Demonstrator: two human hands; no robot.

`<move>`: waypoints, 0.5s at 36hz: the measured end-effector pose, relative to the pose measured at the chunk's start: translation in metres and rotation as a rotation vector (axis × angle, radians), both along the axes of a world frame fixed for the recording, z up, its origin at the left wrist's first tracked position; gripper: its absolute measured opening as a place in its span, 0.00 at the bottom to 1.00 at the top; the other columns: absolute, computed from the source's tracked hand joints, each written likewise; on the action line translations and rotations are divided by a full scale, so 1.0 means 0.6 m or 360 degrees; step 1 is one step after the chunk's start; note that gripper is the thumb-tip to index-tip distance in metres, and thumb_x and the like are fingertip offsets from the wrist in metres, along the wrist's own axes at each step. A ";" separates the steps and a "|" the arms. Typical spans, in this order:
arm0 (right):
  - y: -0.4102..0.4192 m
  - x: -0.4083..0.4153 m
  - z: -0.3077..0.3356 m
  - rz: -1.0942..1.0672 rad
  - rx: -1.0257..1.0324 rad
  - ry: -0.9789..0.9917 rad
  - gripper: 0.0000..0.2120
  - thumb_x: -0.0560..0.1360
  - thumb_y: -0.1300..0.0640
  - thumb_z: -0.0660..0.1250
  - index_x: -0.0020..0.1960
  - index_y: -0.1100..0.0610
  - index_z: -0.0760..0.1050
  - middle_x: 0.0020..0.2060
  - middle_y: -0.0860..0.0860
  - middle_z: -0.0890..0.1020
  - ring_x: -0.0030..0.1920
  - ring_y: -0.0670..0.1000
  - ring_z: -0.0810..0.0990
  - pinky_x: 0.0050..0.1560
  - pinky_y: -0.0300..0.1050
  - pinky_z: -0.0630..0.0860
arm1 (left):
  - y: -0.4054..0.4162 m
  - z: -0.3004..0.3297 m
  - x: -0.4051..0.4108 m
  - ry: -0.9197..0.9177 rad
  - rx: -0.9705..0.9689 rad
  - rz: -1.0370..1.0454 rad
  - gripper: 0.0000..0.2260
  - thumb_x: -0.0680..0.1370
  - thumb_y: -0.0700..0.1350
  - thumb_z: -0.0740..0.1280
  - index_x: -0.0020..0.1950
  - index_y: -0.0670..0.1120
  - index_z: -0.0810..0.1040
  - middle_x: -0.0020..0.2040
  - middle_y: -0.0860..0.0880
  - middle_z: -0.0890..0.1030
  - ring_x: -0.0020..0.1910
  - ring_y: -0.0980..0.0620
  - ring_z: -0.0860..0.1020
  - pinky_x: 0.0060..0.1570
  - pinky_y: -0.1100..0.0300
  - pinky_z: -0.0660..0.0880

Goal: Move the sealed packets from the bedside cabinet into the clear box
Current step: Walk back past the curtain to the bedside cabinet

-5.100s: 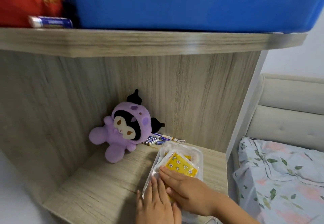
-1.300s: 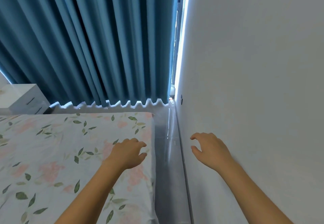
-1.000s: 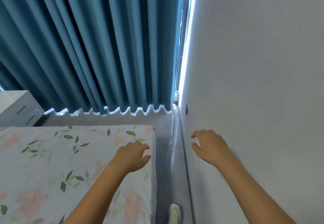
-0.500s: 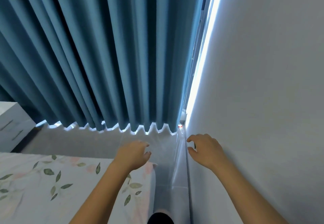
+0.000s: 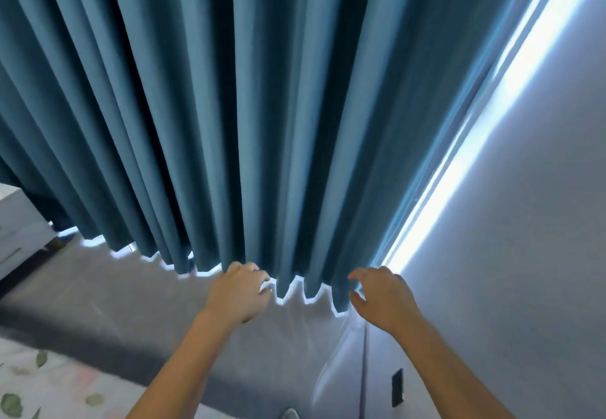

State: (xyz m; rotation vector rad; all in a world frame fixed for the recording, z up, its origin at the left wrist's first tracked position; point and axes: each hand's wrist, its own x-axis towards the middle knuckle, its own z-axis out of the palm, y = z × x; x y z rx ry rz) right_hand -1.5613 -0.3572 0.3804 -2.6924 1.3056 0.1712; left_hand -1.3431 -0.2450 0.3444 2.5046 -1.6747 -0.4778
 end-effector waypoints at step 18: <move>-0.355 0.429 0.038 0.0532 0.0038 -0.0034 0.19 0.79 0.42 0.56 0.66 0.49 0.71 0.57 0.47 0.79 0.62 0.52 0.72 0.61 0.46 0.66 | -0.258 0.022 0.338 0.0071 0.0112 0.0511 0.14 0.79 0.52 0.58 0.63 0.56 0.75 0.61 0.53 0.76 0.63 0.48 0.71 0.58 0.56 0.70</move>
